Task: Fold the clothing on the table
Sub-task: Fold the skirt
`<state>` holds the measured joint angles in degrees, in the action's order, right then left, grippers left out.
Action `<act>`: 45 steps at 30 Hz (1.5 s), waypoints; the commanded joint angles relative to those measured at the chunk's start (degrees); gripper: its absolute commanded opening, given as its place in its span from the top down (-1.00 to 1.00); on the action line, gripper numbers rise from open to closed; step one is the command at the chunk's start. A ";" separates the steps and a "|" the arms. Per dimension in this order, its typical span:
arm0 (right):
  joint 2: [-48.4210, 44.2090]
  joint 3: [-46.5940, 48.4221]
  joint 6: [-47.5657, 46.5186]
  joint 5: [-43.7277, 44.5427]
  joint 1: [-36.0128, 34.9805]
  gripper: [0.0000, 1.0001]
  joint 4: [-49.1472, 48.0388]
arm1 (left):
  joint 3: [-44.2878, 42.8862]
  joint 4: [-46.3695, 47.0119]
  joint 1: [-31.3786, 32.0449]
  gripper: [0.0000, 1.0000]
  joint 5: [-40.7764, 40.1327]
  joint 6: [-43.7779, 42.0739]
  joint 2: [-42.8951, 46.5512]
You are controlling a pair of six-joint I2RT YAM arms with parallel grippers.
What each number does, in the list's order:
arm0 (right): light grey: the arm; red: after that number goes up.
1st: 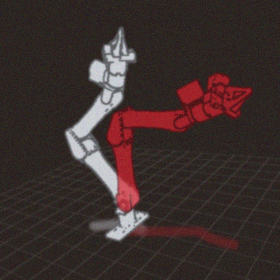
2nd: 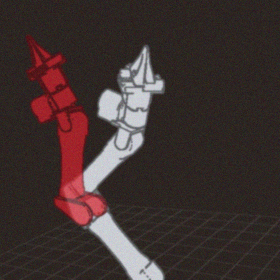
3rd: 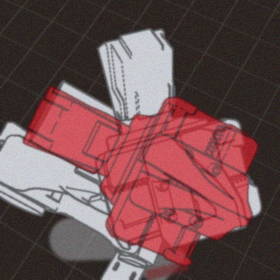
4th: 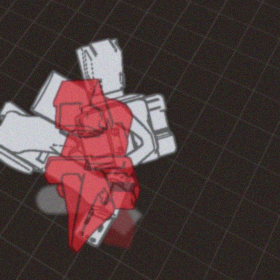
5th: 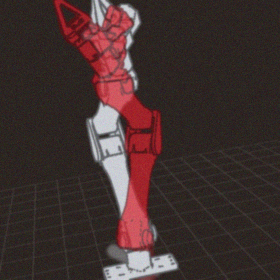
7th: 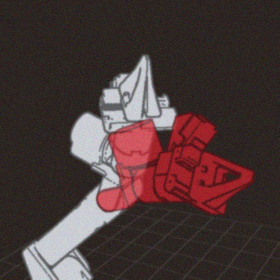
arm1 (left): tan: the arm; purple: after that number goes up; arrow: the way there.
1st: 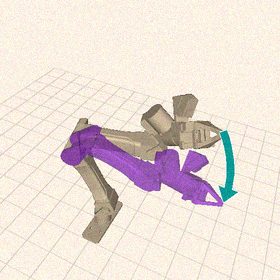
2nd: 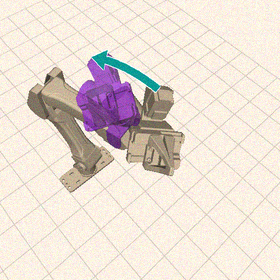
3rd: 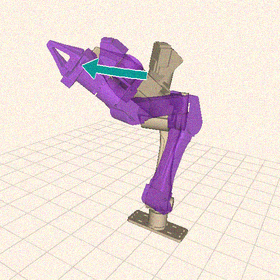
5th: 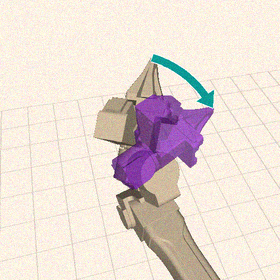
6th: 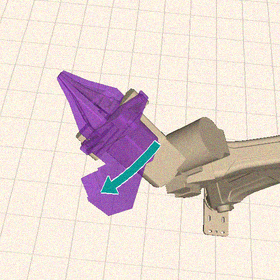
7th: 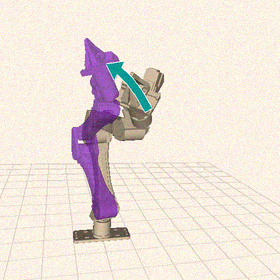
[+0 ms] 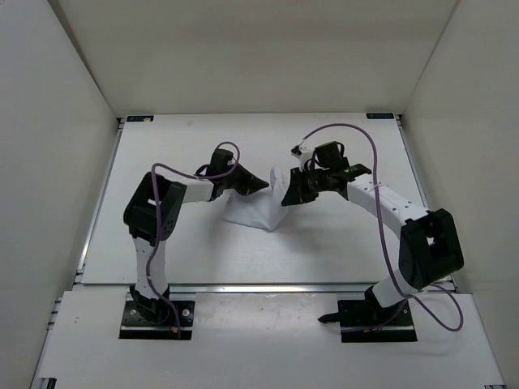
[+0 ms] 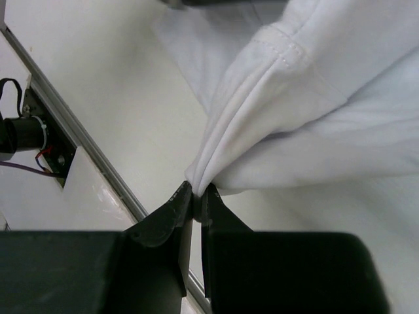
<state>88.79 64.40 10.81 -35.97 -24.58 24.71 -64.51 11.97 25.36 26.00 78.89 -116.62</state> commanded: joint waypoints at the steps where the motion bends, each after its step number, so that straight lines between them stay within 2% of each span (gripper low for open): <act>1: -4.94 -4.18 0.62 -1.30 2.96 1.00 -4.06 | 2.10 2.89 -1.89 0.77 4.32 -0.05 11.91; 3: -6.78 -6.47 -0.43 -2.35 6.19 0.99 -3.53 | 7.01 -0.88 -3.56 0.76 5.38 -5.73 15.78; 5: -8.19 -9.81 -1.31 -2.70 8.57 0.99 -3.79 | 11.24 -9.46 -4.97 0.72 4.51 -12.05 21.06; 7: -9.33 -12.01 -2.71 -2.79 11.64 1.00 -3.70 | 18.07 -11.95 -6.90 0.70 3.36 -17.96 23.61; 11: -10.13 -16.32 -5.09 -2.97 15.08 0.99 -3.36 | 25.74 -10.12 -6.12 0.72 4.59 -19.03 22.76; 16: -9.07 -18.34 -7.38 -2.09 19.91 0.98 -2.39 | 23.38 -13.46 -1.99 0.71 0.37 -22.12 18.54; 25: -7.32 -18.52 -6.85 3.27 23.79 1.00 -0.72 | 25.05 -10.03 -0.93 0.72 0.02 -19.13 24.67; 28: -6.88 -18.96 -6.41 3.71 24.49 1.00 -0.28 | 23.73 -11.96 -1.46 0.72 -3.04 -20.44 27.05; 37: -6.53 -17.74 -6.77 5.20 25.71 1.00 0.51 | 18.72 -20.93 -1.64 0.71 -9.65 -26.95 20.04; 42: -4.43 -14.84 -8.52 7.75 29.06 1.00 2.80 | 18.81 -17.77 1.08 0.74 -8.95 -25.72 15.99; 45: -2.23 -10.01 -8.52 9.07 27.84 0.98 6.65 | 18.02 -16.54 2.84 0.77 -8.25 -24.41 13.44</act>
<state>85.30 48.99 4.01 -29.69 3.73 29.45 -46.41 -2.87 26.41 19.84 54.70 -100.05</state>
